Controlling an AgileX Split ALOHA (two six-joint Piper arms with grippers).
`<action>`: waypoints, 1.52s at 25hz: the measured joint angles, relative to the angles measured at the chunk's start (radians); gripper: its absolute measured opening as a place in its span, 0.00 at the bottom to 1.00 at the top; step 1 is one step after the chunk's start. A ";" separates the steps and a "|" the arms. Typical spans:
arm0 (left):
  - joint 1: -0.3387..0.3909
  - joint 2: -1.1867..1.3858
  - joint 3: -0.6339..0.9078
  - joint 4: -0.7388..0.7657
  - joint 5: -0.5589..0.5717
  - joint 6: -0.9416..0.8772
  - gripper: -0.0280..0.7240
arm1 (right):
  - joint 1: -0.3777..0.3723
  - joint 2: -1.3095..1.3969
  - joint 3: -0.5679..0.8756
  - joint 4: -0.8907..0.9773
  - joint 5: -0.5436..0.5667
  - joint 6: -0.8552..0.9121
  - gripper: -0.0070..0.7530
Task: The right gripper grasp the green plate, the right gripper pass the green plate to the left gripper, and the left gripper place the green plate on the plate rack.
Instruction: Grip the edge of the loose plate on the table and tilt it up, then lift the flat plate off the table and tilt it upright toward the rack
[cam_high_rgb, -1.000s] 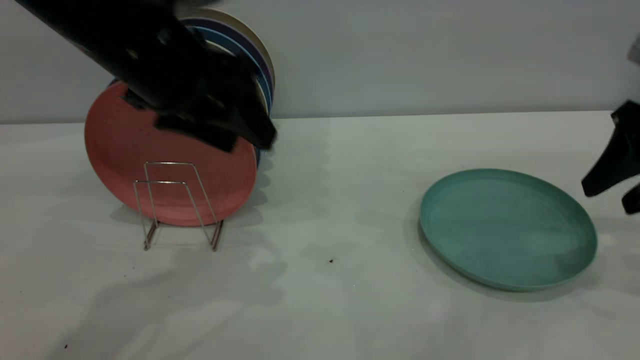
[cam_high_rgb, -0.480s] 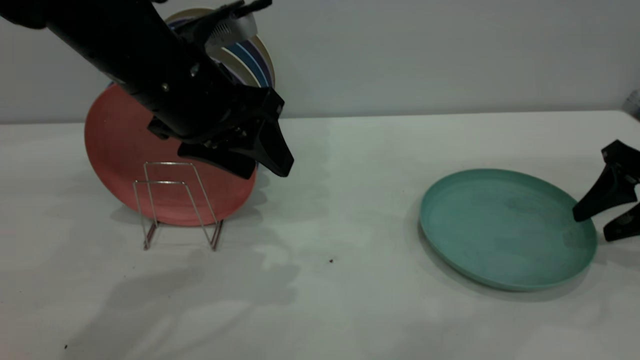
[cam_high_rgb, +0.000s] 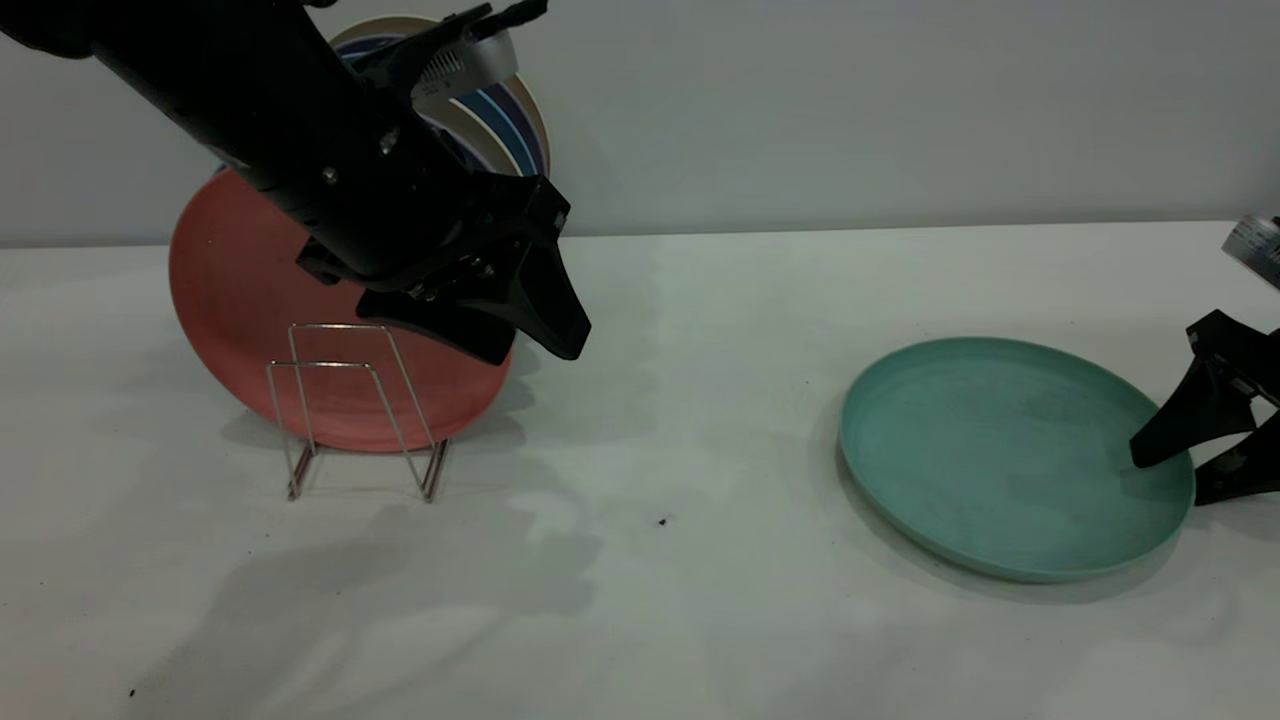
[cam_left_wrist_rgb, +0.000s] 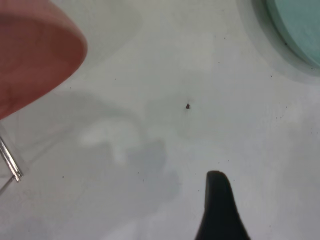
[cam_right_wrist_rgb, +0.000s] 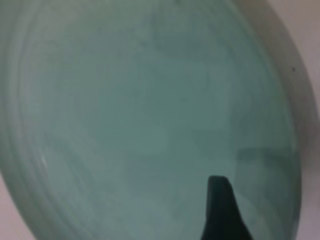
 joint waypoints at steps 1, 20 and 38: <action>0.000 0.000 0.000 0.000 0.000 0.000 0.73 | 0.000 0.004 0.000 0.012 0.004 -0.016 0.66; -0.012 0.070 0.000 -0.212 -0.033 0.012 0.73 | 0.068 0.058 -0.009 0.280 0.082 -0.325 0.03; -0.049 0.101 0.000 -0.371 -0.086 0.172 0.73 | 0.189 0.060 -0.009 0.367 0.271 -0.385 0.03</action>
